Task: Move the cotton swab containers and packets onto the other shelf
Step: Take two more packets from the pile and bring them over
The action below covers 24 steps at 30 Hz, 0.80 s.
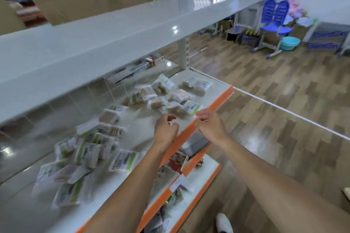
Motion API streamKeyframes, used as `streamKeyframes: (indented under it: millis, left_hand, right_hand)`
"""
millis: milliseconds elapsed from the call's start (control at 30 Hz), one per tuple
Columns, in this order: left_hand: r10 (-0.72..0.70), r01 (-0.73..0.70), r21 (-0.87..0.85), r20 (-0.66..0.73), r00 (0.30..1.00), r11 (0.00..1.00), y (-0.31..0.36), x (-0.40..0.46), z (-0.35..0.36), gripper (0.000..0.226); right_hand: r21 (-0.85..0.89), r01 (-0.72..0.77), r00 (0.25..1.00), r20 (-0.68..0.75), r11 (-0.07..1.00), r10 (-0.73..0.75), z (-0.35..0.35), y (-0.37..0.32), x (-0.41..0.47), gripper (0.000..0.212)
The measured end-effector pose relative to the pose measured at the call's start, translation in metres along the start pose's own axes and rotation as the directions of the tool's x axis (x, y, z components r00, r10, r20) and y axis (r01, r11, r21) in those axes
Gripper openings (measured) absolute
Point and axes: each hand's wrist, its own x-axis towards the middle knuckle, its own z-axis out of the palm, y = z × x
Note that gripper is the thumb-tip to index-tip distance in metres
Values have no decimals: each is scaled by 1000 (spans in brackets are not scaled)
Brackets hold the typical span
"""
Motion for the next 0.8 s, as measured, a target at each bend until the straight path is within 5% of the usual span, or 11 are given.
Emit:
streamKeyframes:
  millis: [133,267,367,467,567,700,800]
  left_hand:
    - [-327,254,-329,-192,925,910,14,23,20,18]
    - [-461,286,-448,-350,816,847,20,35,24,30]
    - [-567,363,-521,-309,764,773,18,44,28,60]
    - [-597,388,-547,-274,754,742,19,54,32,54]
    - [-637,438,-562,-220,739,702,22,66,32,74]
    - [-681,435,-603,-263,683,669,24,77,36,74]
    - [-674,336,-662,-353,649,670,29,77,43,50]
  right_hand:
    - [-155,98,992,92,983,-84,-19,2,49,37]
    - [-497,260,964,176,828,-198,-30,-6,84,58]
    - [-627,311,950,220,714,-221,-26,-6,102,65]
    - [-708,300,953,255,639,-165,-18,2,115,68]
    - [-752,309,947,301,582,-113,-13,9,125,68]
    - [-749,319,939,333,581,-86,-11,3,128,63]
    - [-564,352,918,363,747,-159,-14,-4,133,51]
